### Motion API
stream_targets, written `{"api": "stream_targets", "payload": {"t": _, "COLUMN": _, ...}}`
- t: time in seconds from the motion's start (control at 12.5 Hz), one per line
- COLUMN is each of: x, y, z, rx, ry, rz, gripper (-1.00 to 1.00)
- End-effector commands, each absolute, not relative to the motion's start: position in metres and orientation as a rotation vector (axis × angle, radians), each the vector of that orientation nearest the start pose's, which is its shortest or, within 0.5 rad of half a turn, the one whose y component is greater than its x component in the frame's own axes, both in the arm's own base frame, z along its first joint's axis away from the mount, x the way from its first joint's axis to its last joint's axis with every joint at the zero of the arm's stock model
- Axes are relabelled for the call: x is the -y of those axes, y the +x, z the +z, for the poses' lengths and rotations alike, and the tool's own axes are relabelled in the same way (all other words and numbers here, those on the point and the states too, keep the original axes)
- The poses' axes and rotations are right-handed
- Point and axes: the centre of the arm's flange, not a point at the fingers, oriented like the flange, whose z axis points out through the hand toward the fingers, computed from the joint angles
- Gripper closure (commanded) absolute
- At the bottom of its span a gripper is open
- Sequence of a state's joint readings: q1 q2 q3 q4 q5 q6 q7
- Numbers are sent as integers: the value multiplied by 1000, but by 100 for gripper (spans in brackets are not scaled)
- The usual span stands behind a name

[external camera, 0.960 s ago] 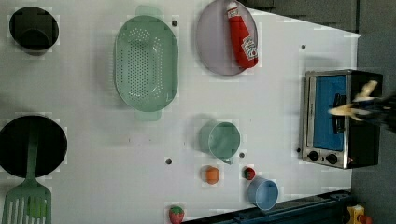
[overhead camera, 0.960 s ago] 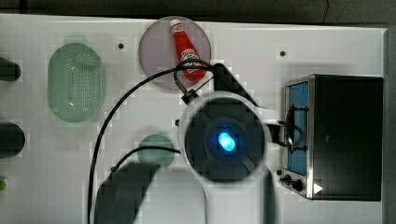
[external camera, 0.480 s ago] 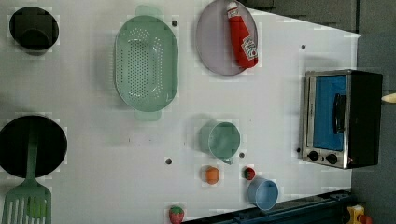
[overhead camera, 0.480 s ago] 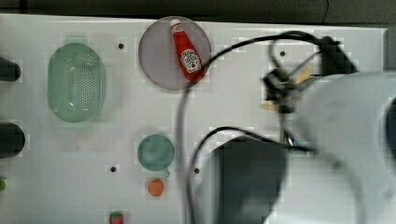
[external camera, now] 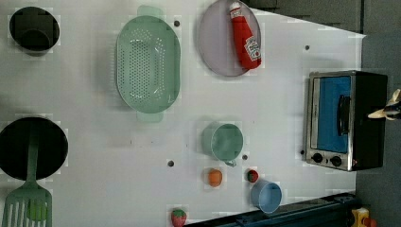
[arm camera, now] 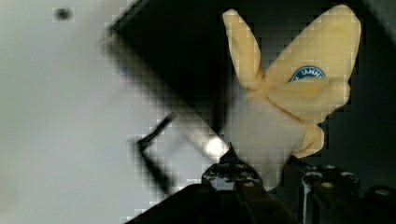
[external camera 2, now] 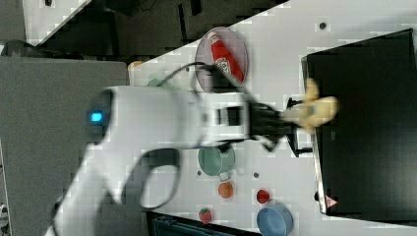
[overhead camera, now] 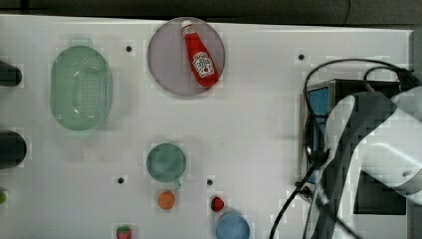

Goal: Pick banana from table and place on oven.

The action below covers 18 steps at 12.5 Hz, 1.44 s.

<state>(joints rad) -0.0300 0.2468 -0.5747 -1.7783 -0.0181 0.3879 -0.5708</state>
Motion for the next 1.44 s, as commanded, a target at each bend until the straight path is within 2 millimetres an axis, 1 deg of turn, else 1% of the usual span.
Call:
{"api": "stream_targets", "payload": {"t": 0.08, "x": 372, "y": 498, "z": 457, "rx": -1031, "ry": -3144, "rz": 41, "gripper": 58}}
{"api": "stream_targets", "payload": {"t": 0.16, "x": 377, "y": 496, "z": 445, "rx": -1028, "ry": -3141, "rz": 76, "gripper": 58}}
{"api": "stream_targets", "payload": {"t": 0.24, "x": 379, "y": 495, "z": 436, "rx": -1041, "ry": -3125, "rz": 97, "gripper": 49}}
{"api": "stream_targets", "payload": {"t": 0.4, "x": 382, "y": 494, "z": 428, "rx": -1059, "ry": -3108, "rz": 111, "gripper": 7}}
{"api": "stream_targets", "payload": {"t": 0.64, "x": 383, "y": 495, "z": 432, "rx": -1059, "ry": -3113, "rz": 82, "gripper": -61}}
{"api": "stream_targets", "payload": {"t": 0.72, "x": 382, "y": 494, "z": 437, "rx": -1058, "ry": -3112, "rz": 65, "gripper": -84}}
{"api": "stream_targets", "payload": {"t": 0.8, "x": 380, "y": 497, "z": 452, "rx": -1048, "ry": -3114, "rz": 15, "gripper": -99}}
{"api": "stream_targets", "payload": {"t": 0.88, "x": 372, "y": 501, "z": 473, "rx": -1019, "ry": -3119, "rz": -46, "gripper": -100}}
{"api": "stream_targets", "payload": {"t": 1.04, "x": 346, "y": 503, "z": 518, "rx": -934, "ry": -3127, "rz": -122, "gripper": -100}}
{"api": "stream_targets", "payload": {"t": 1.12, "x": 327, "y": 501, "z": 537, "rx": -888, "ry": -3132, "rz": -107, "gripper": -100}}
{"api": "stream_targets", "payload": {"t": 1.2, "x": 303, "y": 499, "z": 551, "rx": -885, "ry": -3115, "rz": -69, "gripper": -100}}
{"api": "stream_targets", "payload": {"t": 1.28, "x": 275, "y": 498, "z": 563, "rx": -945, "ry": -3068, "rz": -28, "gripper": -100}}
{"api": "stream_targets", "payload": {"t": 1.36, "x": 242, "y": 498, "z": 574, "rx": -1031, "ry": -3017, "rz": 26, "gripper": -100}}
{"api": "stream_targets", "payload": {"t": 1.44, "x": 205, "y": 498, "z": 583, "rx": -1112, "ry": -2978, "rz": 86, "gripper": -100}}
